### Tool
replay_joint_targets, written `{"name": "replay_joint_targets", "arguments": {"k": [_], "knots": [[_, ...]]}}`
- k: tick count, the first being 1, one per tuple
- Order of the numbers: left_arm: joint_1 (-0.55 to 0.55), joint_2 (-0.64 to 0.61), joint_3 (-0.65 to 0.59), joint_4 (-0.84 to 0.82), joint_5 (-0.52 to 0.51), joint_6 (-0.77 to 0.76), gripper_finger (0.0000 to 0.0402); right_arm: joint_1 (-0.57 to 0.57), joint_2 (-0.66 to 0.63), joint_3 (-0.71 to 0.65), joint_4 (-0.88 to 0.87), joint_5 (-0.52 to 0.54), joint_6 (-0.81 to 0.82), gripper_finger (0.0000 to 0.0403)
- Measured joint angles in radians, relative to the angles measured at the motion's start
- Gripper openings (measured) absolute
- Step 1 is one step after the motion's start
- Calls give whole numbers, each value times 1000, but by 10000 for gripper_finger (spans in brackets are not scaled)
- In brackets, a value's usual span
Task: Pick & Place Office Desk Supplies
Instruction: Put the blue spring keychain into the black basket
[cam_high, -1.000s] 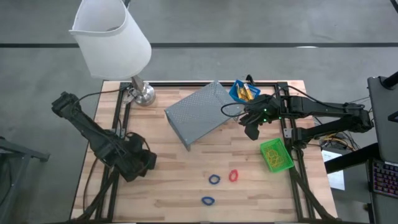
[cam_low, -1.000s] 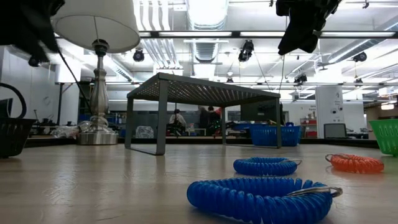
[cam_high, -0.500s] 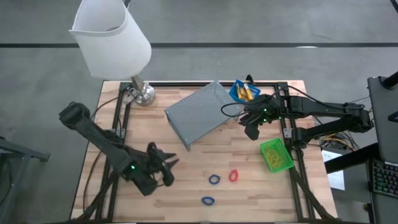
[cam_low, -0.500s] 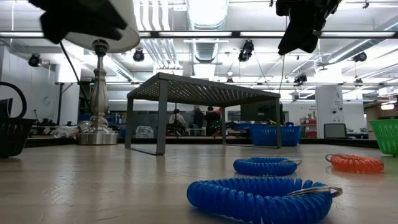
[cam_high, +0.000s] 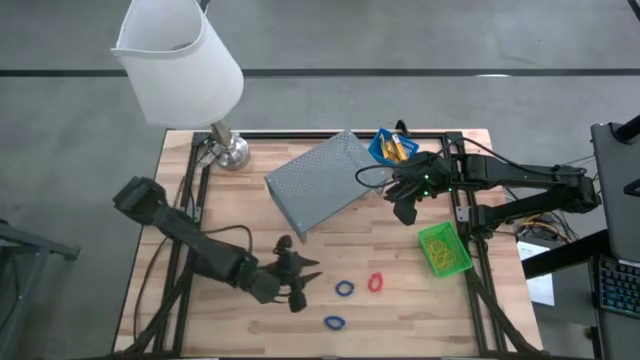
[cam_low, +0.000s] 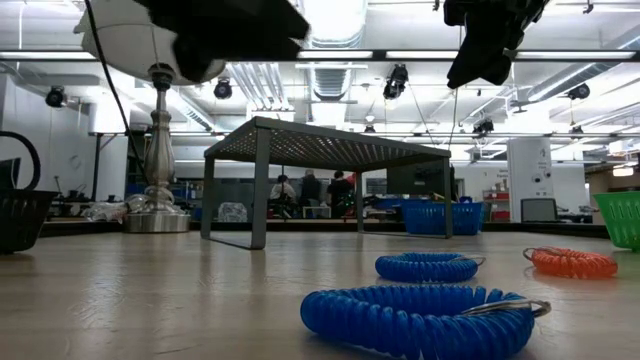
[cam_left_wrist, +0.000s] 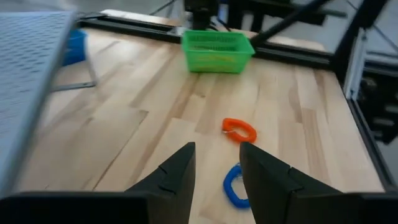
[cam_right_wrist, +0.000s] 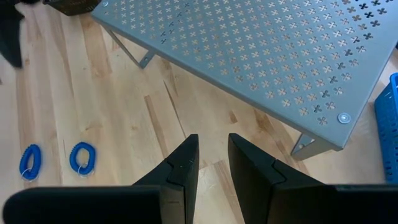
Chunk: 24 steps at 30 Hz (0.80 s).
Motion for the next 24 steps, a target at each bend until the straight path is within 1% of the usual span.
{"name": "replay_joint_targets", "arguments": {"k": [2,4,6,9,13,18,20,24], "knots": [[8,45,0,64,36,80,132,0,0,0,0,0,0,84],[12,94,0,163,82,174,132,0,0,0,0,0,0,84],[13,140,1,251,107,255,132,0,0,0,0,0,0,84],[15,198,24,302,123,312,132,0,0,0,0,0,0,84],[29,275,88,296,139,315,132,0,0,0,0,0,0,84],[43,371,172,275,188,299,132,0,0,0,0,0,0,84],[45,398,202,231,193,267,132,0,0,0,0,0,0,84],[56,439,270,99,193,136,132,0,0,0,3,0,0,84]]}}
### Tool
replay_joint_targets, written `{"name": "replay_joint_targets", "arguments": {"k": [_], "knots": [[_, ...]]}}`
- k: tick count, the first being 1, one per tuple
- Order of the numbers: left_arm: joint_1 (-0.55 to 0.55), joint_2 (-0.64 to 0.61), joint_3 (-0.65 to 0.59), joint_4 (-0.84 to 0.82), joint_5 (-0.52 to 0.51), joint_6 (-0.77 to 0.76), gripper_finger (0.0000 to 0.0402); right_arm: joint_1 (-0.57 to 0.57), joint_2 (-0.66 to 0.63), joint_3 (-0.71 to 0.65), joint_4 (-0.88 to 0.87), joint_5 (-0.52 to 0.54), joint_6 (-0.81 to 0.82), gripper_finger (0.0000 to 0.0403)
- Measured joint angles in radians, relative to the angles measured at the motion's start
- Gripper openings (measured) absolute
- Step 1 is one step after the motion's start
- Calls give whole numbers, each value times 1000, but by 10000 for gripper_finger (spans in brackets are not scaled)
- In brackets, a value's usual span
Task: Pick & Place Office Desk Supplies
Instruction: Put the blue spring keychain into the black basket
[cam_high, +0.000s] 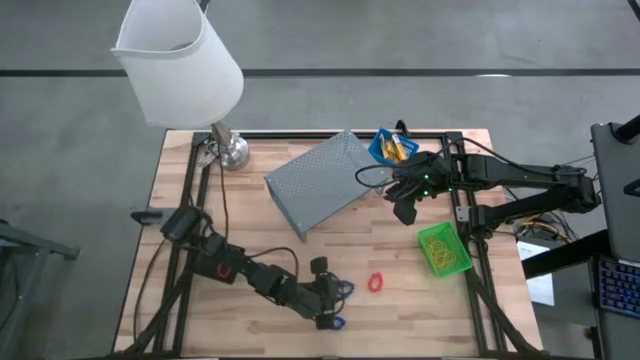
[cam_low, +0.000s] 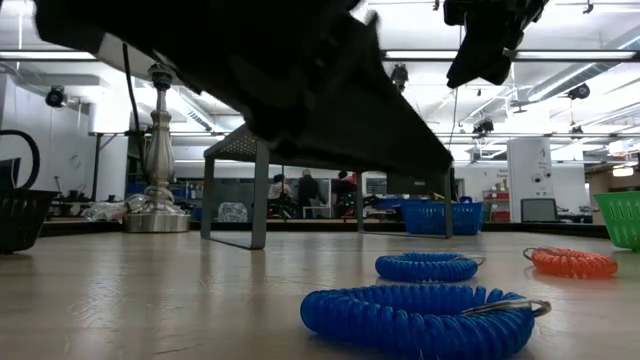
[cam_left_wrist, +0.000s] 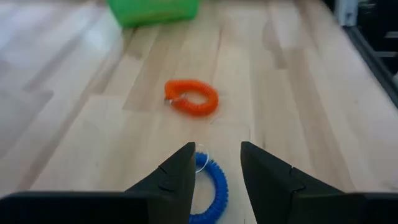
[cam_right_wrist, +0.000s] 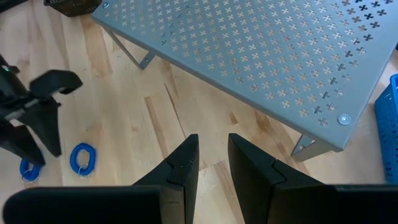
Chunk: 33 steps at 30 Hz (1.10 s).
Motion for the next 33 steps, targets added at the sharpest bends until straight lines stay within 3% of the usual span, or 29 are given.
{"name": "replay_joint_targets", "arguments": {"k": [10,25,33], "knots": [[4,39,37,-89,45,-115,132,0,0,0,7,0,0,84],[8,40,37,-160,51,-168,132,0,0,0,16,0,0,84],[23,40,36,-199,127,-202,132,0,0,0,16,0,0,84]]}}
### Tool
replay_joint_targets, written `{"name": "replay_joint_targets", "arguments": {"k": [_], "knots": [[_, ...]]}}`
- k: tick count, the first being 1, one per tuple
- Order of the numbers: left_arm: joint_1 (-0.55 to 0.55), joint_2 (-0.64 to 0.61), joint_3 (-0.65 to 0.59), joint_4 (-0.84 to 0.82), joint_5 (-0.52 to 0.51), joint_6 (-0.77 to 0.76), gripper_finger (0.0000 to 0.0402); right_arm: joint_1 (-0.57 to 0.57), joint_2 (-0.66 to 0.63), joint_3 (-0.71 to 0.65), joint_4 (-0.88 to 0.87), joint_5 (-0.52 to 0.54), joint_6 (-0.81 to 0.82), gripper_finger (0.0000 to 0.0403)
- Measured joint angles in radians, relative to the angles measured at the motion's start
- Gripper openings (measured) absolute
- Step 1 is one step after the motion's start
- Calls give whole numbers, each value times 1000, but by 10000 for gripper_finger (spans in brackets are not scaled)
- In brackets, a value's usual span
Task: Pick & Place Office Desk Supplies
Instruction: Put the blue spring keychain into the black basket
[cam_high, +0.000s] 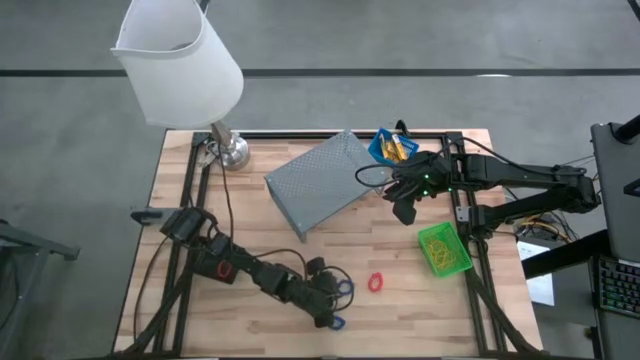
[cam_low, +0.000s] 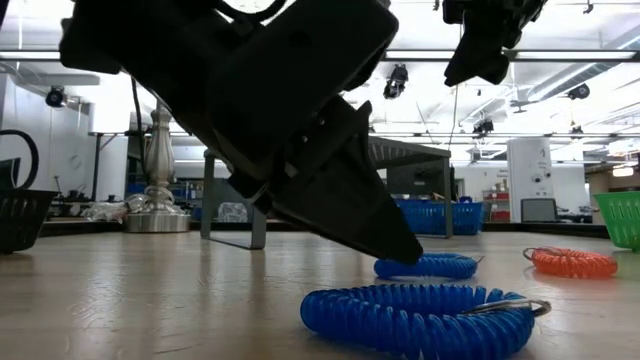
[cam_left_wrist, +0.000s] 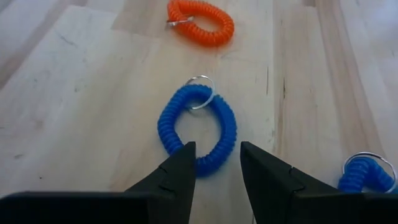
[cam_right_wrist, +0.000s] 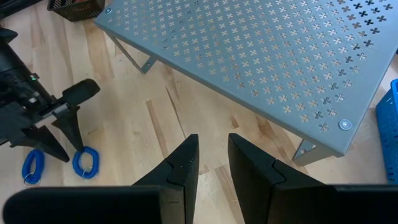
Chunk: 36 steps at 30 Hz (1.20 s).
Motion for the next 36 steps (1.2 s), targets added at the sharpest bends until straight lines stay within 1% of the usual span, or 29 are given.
{"name": "replay_joint_targets", "arguments": {"k": [13,18,22,31,36], "knots": [[-2,0,-1,-10,46,16,132,0,0,0,0,0,0,84],[-3,-3,1,-66,75,17,132,0,0,0,0,0,0,84],[-3,-7,3,-118,87,-19,132,0,0,0,0,0,0,84],[-3,-11,2,-144,77,-22,131,0,0,0,0,0,0,84],[-4,-10,1,-146,66,-22,116,0,0,0,0,0,0,84]]}}
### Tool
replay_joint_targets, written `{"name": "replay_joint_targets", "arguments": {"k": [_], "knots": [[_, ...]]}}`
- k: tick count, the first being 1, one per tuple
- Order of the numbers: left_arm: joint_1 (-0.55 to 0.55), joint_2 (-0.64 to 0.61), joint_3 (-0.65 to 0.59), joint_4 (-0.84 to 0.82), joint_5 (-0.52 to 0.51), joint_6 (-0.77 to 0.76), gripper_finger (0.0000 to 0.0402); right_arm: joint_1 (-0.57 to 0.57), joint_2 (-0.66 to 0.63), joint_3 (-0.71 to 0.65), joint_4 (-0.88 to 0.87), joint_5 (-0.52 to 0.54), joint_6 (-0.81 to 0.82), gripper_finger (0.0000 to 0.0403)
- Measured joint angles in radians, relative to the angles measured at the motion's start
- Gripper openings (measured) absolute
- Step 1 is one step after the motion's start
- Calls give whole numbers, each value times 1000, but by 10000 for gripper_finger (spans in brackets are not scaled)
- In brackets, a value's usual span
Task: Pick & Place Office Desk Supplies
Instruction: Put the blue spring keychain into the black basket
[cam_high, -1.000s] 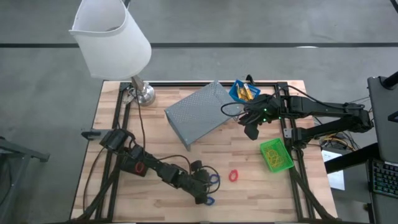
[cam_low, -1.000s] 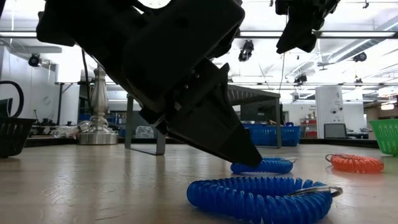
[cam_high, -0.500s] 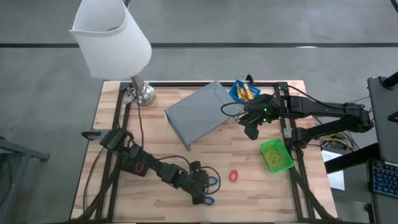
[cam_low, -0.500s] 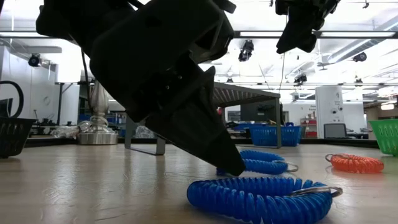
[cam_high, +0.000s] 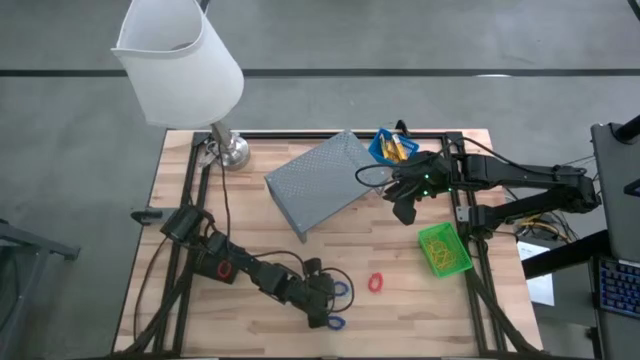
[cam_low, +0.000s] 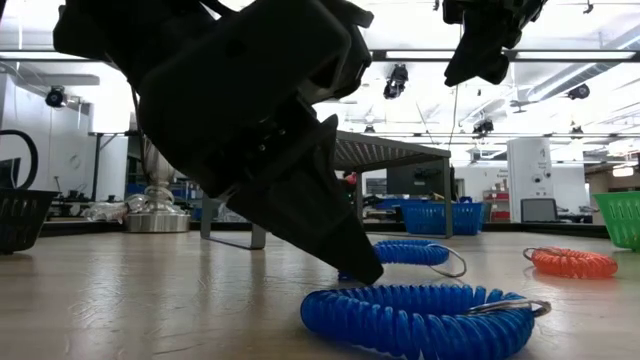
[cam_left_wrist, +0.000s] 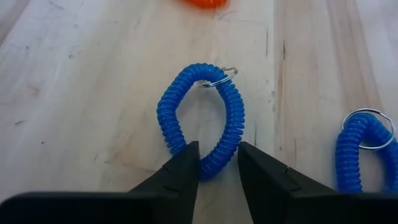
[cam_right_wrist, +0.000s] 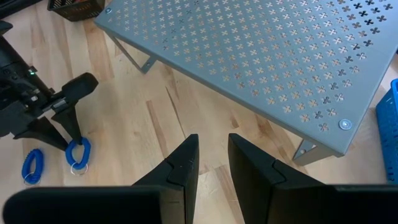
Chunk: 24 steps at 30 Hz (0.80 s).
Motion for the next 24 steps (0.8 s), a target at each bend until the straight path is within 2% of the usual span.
{"name": "replay_joint_targets", "arguments": {"k": [12,17,24], "knots": [[0,1,-2,-5,-48,-33,23,0,0,0,0,0,0,84],[0,-5,3,-10,-56,-32,21,0,0,0,0,0,0,84],[0,-95,-2,-41,-133,-2,23,0,0,0,0,0,0,84]]}}
